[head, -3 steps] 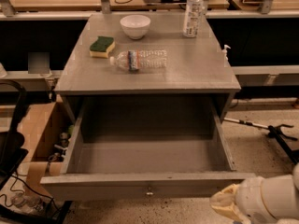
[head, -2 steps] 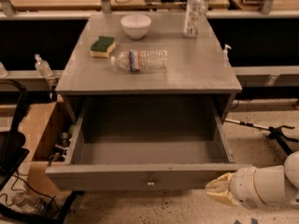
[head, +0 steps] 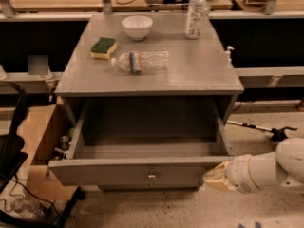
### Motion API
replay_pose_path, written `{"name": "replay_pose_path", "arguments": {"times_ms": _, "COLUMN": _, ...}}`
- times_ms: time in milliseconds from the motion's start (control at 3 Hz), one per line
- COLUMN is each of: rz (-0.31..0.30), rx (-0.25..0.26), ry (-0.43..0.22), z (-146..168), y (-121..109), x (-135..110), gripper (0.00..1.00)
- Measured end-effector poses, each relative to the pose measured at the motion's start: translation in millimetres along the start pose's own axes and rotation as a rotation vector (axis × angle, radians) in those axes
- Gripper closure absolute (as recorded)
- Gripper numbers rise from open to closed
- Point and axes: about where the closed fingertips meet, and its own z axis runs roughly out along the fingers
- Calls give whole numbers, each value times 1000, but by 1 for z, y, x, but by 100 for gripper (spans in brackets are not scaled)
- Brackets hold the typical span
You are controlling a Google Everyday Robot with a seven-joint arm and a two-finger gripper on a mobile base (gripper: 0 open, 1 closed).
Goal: Close top drawer
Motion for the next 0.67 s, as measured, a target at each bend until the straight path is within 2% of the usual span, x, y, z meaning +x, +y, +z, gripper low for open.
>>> {"name": "replay_pose_path", "arguments": {"times_ms": 333, "rz": 0, "rx": 0, "ry": 0, "z": -1, "y": 3, "x": 2, "gripper": 100}}
{"name": "replay_pose_path", "arguments": {"times_ms": 667, "rz": -7, "rx": 8, "ry": -12, "z": 19, "y": -39, "x": -23, "gripper": 100}}
